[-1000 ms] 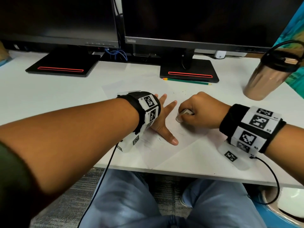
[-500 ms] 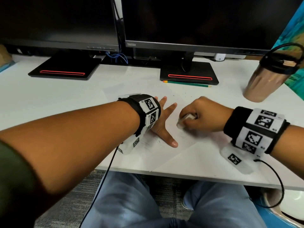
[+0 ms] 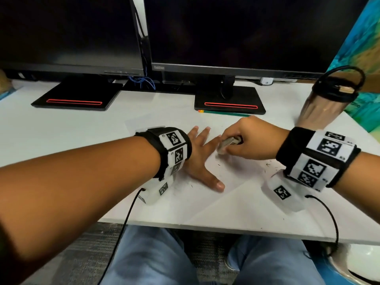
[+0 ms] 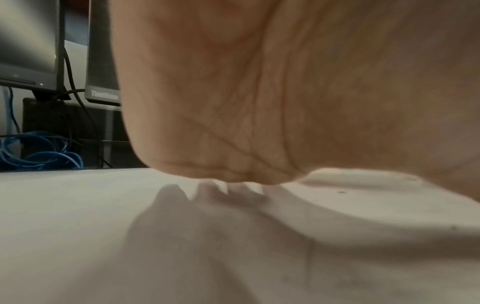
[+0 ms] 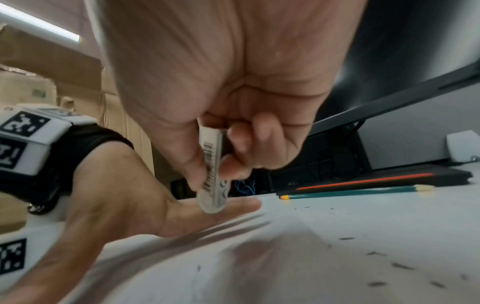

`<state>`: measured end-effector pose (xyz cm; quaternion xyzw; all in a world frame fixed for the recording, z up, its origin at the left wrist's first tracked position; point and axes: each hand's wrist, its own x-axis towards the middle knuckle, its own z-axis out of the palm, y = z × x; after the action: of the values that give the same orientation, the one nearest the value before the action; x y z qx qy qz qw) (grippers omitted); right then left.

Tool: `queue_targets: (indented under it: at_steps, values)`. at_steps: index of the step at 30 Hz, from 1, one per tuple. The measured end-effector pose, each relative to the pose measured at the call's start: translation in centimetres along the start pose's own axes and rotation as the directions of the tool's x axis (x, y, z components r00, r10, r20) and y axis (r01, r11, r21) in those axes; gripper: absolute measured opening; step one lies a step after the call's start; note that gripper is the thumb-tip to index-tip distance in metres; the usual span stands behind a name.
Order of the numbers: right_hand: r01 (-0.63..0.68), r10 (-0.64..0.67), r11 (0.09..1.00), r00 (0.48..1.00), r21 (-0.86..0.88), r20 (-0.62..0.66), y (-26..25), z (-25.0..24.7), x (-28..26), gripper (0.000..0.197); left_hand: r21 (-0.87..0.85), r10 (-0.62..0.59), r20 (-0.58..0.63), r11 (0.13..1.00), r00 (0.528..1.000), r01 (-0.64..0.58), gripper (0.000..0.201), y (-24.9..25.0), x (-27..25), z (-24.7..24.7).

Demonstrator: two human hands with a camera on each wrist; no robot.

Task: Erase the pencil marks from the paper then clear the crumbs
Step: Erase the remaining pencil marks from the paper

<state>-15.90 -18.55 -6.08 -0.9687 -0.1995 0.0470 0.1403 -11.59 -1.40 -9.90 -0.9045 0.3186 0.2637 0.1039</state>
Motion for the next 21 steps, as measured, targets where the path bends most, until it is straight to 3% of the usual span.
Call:
queue_targets:
  at_steps: [4, 6, 8, 10, 13, 15, 17, 19, 21]
  values:
    - [-0.078, 0.086, 0.985, 0.995, -0.155, 0.048, -0.1, 1.5, 0.8, 0.019, 0.039, 0.011, 0.023, 0.999, 1.000, -0.012, 0.133, 0.9, 0.2, 0.4]
    - [-0.052, 0.065, 0.981, 0.996, -0.188, 0.065, -0.3, 2.3, 0.5, 0.021, 0.061, -0.008, 0.027, 0.998, 1.000, 0.007, 0.132, 1.1, 0.4, 0.8]
    - [0.039, -0.025, 0.994, 0.990, -0.100, 0.136, -1.0, 2.7, -0.1, 0.019, 0.086, -0.021, 0.031, 0.996, 0.999, 0.018, 0.131, 1.1, 0.4, 0.7]
    - [0.037, -0.034, 0.999, 0.981, -0.012, 0.189, -1.5, 2.4, -0.5, 0.013, 0.107, -0.029, 0.024, 0.994, 0.999, 0.026, 0.131, 1.2, 0.5, 0.6]
    - [-0.037, 0.046, 0.996, 0.994, -0.085, 0.103, -0.6, 2.1, -0.1, 0.021, 0.129, -0.037, 0.012, 0.991, 0.999, 0.035, 0.134, 1.4, 0.5, 0.4]
    - [0.022, -0.008, 0.990, 0.996, -0.140, 0.093, -0.9, 2.4, -0.3, 0.019, 0.129, -0.044, 0.015, 0.991, 0.999, 0.042, 0.133, 1.4, 0.4, 0.2]
    - [0.098, -0.084, 0.992, 0.982, -0.076, 0.169, -1.9, 2.6, -0.8, 0.013, 0.124, -0.044, 0.019, 0.991, 0.999, 0.041, 0.131, 1.4, 0.4, 0.2]
    - [0.058, -0.047, 0.997, 0.978, -0.046, 0.205, -1.8, 2.0, -0.9, 0.009, 0.118, -0.047, 0.015, 0.992, 0.999, 0.045, 0.132, 1.5, 0.4, 0.2]
    - [-0.021, 0.029, 0.998, 0.988, -0.060, 0.150, -1.0, 1.5, -0.6, 0.012, 0.127, -0.054, 0.008, 0.990, 0.999, 0.052, 0.135, 1.4, 0.5, 0.4]
